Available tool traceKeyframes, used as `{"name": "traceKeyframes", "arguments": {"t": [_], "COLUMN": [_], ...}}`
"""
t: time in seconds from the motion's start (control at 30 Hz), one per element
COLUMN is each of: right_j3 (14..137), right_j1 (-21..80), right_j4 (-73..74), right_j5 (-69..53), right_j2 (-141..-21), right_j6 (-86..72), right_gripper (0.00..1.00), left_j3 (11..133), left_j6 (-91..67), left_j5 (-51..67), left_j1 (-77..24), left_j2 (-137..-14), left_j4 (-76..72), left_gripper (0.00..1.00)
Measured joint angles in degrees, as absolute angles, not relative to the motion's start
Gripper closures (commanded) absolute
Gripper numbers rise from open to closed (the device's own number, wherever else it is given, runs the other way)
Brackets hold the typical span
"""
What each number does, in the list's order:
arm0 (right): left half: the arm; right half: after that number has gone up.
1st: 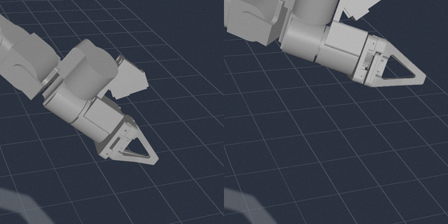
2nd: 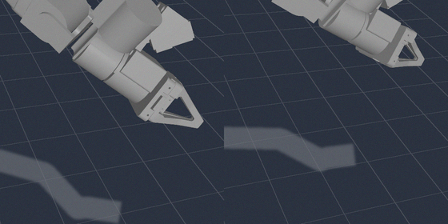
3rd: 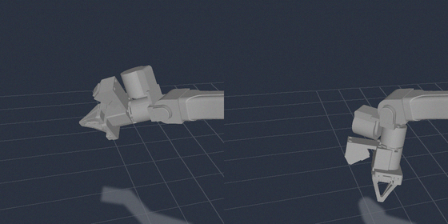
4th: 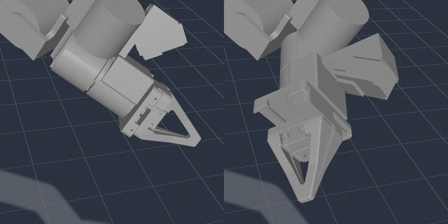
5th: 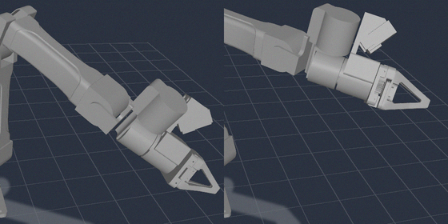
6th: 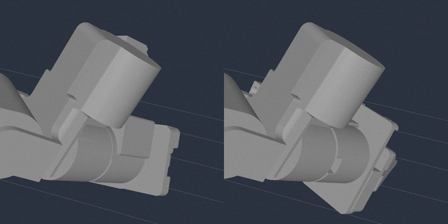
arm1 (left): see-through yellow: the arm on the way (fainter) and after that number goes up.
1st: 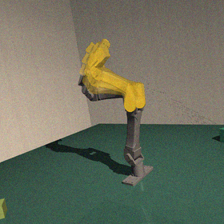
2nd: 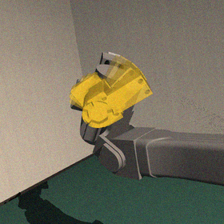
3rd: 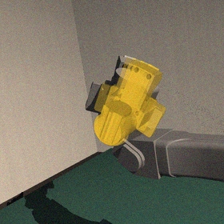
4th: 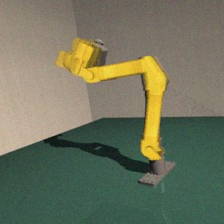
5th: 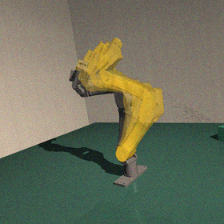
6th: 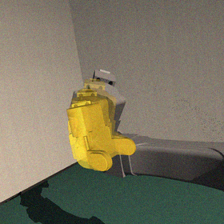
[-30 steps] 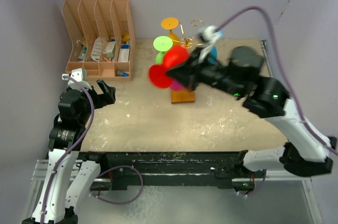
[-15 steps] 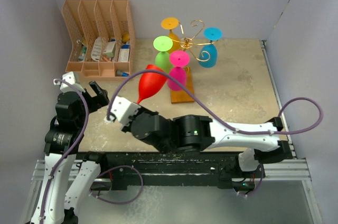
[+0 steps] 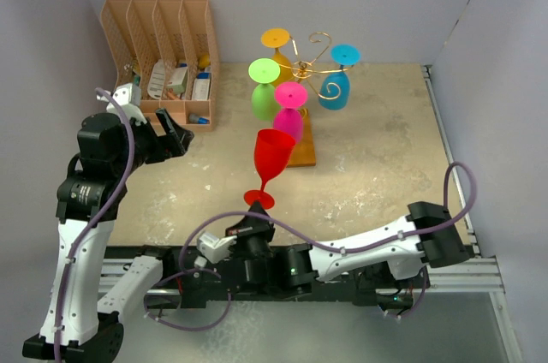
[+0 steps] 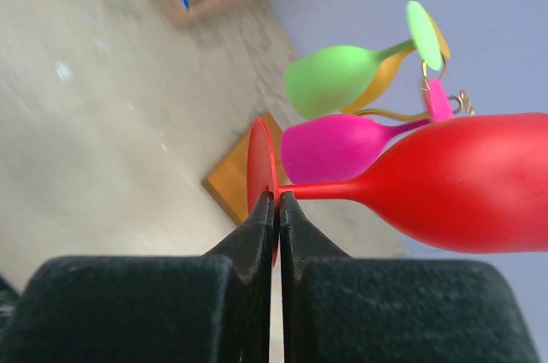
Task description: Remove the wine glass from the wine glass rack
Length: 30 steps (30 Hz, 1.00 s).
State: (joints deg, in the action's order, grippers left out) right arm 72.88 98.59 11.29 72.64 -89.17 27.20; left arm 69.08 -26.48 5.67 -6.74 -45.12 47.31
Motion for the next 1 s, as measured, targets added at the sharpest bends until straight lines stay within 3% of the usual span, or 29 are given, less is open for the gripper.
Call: {"name": "traceKeyframes", "arguments": {"t": [0.17,0.4,1.0], "right_j3": [57.52,51.09,49.74], "right_j1": [99.0,99.94,101.36], "right_j4": [-6.0,-37.5,-54.06], "right_j5": [75.88,77.67,75.24], "right_j2": [-91.11,-92.36,-104.55], "right_j6": [48.66,74.87,93.51], "right_gripper": [1.0,1.0,1.0], "left_j3": [75.24,80.44,80.14], "left_j6": [-25.74,-24.62,-21.67], "left_j5": [13.69,23.29,35.48], "left_j1": [-6.74,-6.74,-6.74], "left_j2": [-47.31,-48.45,-51.46], "left_j4": [49.67,52.75,58.08], "left_gripper": [0.1,0.14,0.2]}}
